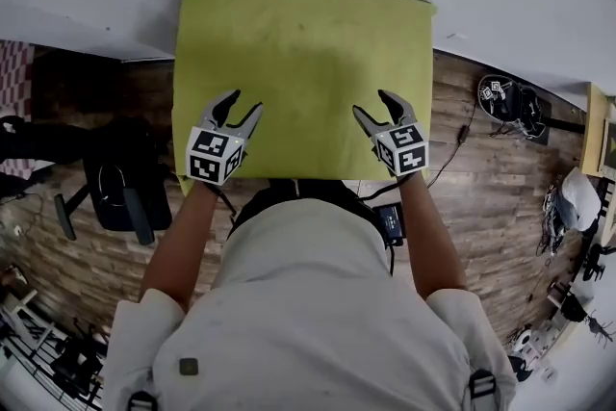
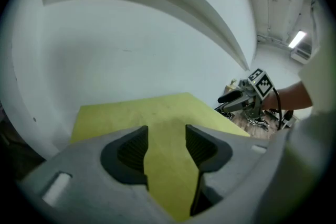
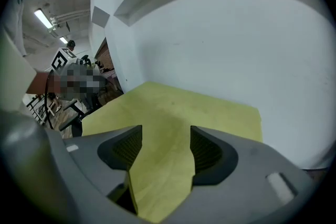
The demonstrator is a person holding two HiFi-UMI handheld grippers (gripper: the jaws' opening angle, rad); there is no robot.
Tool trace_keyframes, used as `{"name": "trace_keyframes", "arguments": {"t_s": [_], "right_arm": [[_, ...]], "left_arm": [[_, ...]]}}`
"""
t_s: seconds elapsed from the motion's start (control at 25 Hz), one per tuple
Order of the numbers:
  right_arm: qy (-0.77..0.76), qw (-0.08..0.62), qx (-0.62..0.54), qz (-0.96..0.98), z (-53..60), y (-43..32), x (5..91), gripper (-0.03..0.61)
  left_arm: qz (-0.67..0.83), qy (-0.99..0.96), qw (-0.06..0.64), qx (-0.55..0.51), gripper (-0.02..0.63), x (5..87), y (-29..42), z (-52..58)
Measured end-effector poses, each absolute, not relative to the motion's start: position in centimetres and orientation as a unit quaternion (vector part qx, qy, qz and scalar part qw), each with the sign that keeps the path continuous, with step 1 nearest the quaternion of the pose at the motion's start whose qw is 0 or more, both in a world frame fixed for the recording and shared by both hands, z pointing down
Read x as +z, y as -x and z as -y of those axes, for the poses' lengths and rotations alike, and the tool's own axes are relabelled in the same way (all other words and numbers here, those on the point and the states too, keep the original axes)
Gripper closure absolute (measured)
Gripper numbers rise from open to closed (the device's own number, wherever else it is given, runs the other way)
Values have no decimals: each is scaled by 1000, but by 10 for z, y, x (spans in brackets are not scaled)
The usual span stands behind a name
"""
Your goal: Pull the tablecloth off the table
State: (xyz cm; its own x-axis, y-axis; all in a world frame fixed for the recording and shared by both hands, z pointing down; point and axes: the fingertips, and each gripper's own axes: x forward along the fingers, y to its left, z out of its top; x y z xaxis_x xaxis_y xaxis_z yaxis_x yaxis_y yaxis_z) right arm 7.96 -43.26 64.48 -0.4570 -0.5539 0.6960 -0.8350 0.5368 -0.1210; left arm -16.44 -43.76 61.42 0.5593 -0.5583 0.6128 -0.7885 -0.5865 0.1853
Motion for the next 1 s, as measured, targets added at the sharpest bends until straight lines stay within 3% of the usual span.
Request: {"name": "trace_keyframes", "arguments": {"t_s": [0.16, 0.52, 1.0], "right_arm": [[-409, 332, 251, 812, 437, -87, 680, 254], [-385, 394, 283, 785, 440, -96, 753, 172], [-372, 453, 289, 757, 432, -97, 808, 153]], "left_arm": [[393, -840, 243, 286, 337, 651, 165, 443], [378, -812, 273, 352, 303, 728, 168, 448], [360, -782, 292, 418, 258, 794, 174, 442]]}}
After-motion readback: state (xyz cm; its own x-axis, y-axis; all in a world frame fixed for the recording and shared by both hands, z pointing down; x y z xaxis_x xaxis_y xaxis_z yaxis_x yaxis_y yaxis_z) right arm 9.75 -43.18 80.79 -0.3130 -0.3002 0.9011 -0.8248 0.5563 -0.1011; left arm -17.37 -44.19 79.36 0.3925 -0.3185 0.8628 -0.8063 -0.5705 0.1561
